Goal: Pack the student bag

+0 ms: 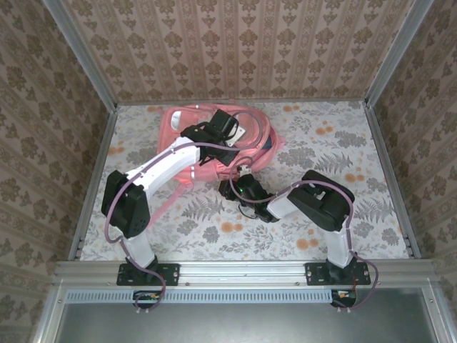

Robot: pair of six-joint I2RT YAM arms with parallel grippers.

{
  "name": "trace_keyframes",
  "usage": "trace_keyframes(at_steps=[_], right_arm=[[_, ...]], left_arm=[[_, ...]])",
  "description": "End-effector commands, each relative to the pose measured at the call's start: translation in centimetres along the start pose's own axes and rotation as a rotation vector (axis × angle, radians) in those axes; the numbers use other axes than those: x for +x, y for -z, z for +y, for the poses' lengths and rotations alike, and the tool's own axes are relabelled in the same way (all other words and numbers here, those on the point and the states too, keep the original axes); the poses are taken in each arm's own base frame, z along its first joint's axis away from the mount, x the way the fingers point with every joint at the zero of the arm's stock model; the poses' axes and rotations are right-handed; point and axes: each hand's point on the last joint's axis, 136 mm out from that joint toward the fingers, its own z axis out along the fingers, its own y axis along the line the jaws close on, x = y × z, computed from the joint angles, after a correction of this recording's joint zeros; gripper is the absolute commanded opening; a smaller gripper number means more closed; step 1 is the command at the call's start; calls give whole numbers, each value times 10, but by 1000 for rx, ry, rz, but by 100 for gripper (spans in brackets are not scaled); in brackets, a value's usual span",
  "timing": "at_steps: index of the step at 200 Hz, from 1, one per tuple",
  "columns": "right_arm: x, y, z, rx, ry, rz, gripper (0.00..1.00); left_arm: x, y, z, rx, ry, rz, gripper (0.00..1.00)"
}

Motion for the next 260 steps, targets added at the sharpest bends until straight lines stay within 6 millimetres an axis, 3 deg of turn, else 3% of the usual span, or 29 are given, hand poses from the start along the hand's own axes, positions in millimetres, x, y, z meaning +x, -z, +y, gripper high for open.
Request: trace_keyframes(at_steps=[1, 20, 57, 148, 183, 207, 246, 260], right_arm=[[-23, -7, 7, -71, -71, -102, 32], [-24, -11, 5, -102, -98, -107, 36], [-16, -21, 23, -170, -58, -53, 37], [-13, -22, 68, -335, -18, -13, 45], [-11, -26, 73, -337, -29, -14, 46], [-15, -29, 64, -282, -34, -31, 34], [-27, -21, 49, -244, -68, -82, 0], [-28, -13, 42, -222, -77, -101, 0]], left_arm=[[-20, 10, 7, 2, 75, -56, 0], [-17, 8, 6, 9, 82, -47, 0], [-15, 4, 2, 25, 98, -36, 0], [-13, 0, -1, 44, 127, -28, 0], [-12, -2, -2, 52, 139, -25, 0], [-12, -1, -3, 55, 141, -25, 0], [-8, -1, 0, 45, 147, -19, 0], [-7, -1, 1, 40, 148, -18, 0]])
